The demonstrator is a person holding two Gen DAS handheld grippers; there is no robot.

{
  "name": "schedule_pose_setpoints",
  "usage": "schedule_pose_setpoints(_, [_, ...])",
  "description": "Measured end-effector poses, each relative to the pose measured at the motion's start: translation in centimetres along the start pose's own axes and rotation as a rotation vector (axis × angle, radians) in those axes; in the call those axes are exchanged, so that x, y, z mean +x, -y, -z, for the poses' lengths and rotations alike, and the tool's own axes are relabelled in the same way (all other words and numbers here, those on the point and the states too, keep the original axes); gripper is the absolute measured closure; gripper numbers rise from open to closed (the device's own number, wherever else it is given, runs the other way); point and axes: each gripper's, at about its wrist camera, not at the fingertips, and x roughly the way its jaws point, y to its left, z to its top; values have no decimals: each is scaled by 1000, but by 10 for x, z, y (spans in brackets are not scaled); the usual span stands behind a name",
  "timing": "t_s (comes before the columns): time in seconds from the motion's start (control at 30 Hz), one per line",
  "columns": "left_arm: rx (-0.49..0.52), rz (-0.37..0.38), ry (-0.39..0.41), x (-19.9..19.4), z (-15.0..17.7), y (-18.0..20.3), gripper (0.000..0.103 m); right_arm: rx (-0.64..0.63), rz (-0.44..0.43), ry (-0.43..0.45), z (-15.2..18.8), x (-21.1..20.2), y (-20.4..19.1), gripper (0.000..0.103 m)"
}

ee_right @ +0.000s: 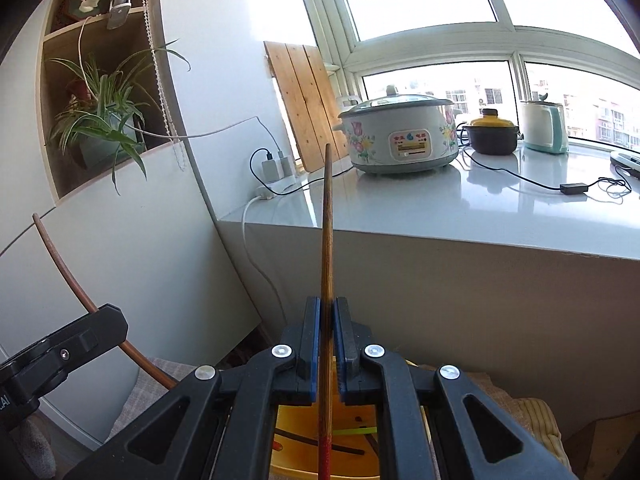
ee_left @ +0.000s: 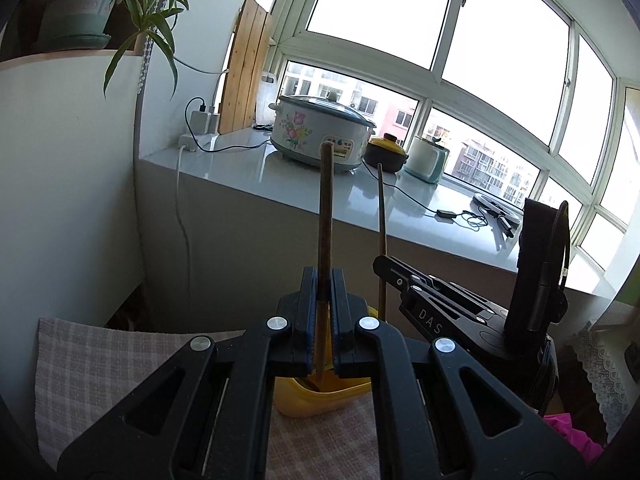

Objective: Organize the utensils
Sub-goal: 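Lift both wooden chopsticks and carry them over the yellow container, then open both grippers to drop the chopsticks into the container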

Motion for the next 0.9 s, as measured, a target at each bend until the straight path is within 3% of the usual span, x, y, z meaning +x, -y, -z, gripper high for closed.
schedule_pose_setpoints(0.3, [3, -9, -4, 4, 1, 0, 99, -55, 81, 14, 10, 20, -12, 99])
schedule_pose_setpoints(0.77, [-15, 19, -55, 13, 10, -5, 99, 19, -2, -80, 19, 12, 9, 95])
schedule_pose_setpoints(0.8, [-19, 20, -61, 13, 10, -6, 97, 25, -11, -85, 19, 10, 11, 95])
schedule_pose_setpoints(0.9, [-33, 25, -60, 10, 12, -9, 79, 36, -32, -93, 20, 3, 14, 87])
